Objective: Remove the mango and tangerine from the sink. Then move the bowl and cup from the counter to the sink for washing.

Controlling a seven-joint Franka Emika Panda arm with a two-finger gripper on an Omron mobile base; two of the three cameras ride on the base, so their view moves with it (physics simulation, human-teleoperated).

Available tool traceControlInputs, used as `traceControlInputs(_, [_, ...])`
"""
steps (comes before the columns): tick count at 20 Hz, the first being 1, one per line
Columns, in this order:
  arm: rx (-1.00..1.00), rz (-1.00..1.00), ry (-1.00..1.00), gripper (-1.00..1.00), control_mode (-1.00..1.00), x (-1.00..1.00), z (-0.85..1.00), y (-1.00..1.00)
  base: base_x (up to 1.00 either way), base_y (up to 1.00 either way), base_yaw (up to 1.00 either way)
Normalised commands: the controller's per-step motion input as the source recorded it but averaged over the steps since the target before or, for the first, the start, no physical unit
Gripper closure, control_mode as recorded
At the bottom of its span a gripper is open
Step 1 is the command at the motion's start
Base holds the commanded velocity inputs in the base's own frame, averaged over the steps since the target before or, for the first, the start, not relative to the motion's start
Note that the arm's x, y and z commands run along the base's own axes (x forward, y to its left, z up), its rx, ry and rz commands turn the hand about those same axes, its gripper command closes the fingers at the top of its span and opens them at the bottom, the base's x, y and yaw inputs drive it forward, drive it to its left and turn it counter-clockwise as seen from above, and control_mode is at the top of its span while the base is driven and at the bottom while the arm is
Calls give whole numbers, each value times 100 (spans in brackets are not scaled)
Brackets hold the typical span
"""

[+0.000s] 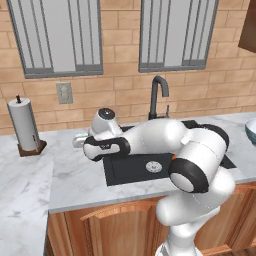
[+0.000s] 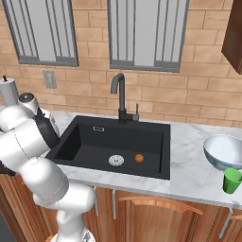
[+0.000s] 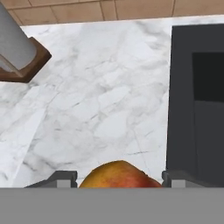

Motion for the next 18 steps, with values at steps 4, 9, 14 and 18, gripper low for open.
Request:
traceControlInputs(4, [0, 0, 0, 100, -100, 0, -20, 20, 0, 0, 0])
traceControlInputs(9, [0, 0, 0, 100, -100, 0, -23, 17, 0, 0, 0])
traceControlInputs(14, [0, 0, 0, 100, -100, 0, -21, 16, 0, 0, 0])
traceControlInputs(18, [0, 0, 2, 100, -100, 0, -20, 15, 0, 0, 0])
